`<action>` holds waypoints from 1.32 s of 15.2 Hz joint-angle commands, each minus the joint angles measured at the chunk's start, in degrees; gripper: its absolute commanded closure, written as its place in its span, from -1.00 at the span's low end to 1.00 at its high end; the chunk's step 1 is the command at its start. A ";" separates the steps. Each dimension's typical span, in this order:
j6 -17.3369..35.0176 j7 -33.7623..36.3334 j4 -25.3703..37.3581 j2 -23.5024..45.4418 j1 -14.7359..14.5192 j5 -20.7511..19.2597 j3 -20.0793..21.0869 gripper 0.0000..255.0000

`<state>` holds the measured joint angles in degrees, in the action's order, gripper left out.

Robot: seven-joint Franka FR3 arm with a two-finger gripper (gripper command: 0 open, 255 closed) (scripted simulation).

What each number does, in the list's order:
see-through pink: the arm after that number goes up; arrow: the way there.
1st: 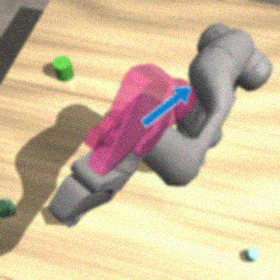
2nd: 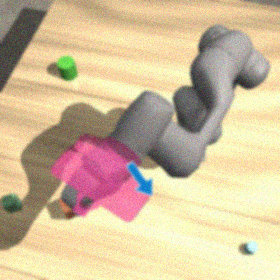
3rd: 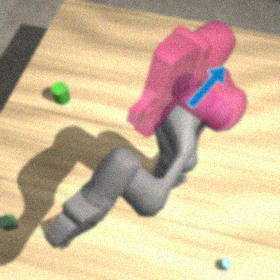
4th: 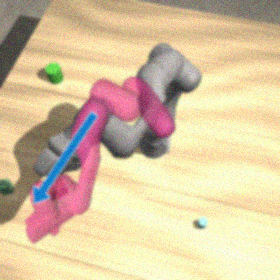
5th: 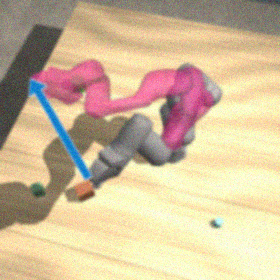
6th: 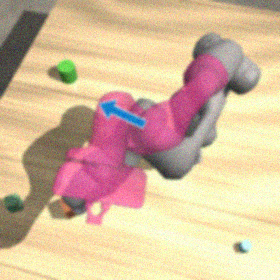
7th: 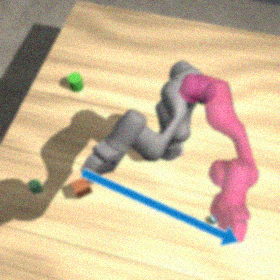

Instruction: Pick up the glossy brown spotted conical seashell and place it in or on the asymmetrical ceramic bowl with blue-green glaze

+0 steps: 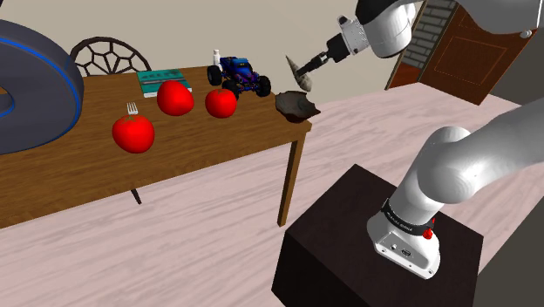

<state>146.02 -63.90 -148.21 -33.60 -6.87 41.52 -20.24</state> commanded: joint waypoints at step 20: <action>5.07 -6.96 -3.31 2.23 -3.81 5.39 -3.23 -1.00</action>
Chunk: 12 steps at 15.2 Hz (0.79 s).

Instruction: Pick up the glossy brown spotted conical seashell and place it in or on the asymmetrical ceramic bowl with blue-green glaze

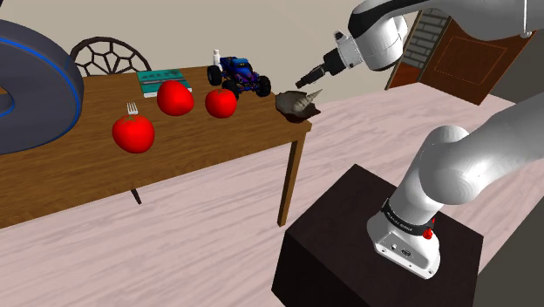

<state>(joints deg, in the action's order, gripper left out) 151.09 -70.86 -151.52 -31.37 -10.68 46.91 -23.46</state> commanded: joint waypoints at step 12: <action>-7.33 5.24 -0.96 -7.18 7.29 -7.60 1.81 -1.00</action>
